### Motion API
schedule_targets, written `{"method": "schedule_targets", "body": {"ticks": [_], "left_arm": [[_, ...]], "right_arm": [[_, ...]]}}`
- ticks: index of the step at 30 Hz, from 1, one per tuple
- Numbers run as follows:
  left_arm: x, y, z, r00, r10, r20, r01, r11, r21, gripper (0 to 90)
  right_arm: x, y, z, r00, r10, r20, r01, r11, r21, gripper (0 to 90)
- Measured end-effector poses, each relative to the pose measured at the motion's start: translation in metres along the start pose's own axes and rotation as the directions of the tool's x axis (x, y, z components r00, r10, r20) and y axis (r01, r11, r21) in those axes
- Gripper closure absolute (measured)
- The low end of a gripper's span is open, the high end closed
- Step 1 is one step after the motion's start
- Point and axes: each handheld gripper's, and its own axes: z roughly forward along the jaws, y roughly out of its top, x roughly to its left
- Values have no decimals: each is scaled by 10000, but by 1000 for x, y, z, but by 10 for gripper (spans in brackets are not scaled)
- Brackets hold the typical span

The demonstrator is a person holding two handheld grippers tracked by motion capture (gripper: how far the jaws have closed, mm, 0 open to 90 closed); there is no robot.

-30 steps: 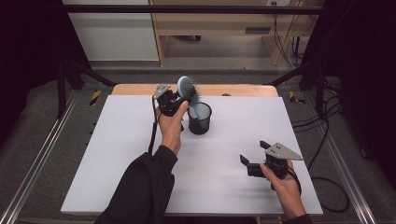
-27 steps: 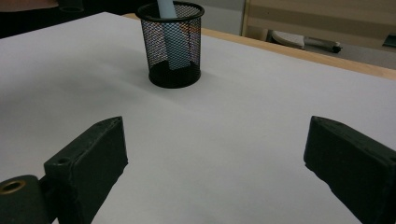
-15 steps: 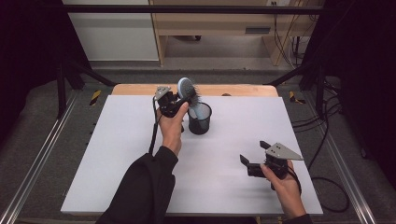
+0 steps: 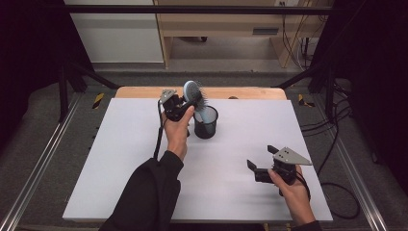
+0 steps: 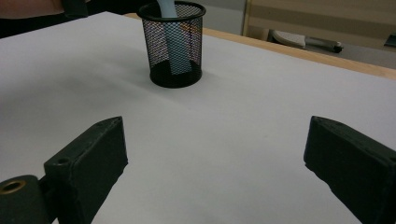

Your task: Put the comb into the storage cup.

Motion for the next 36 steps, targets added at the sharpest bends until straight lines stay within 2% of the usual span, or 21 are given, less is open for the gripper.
{"method": "schedule_targets", "body": {"ticks": [36], "left_arm": [[3, -1, 0, 10000, 48, 13, -48, 9999, 90, 493]], "right_arm": [[0, 0, 0, 10000, 3, -11, -3, 10000, 0, 60]]}}
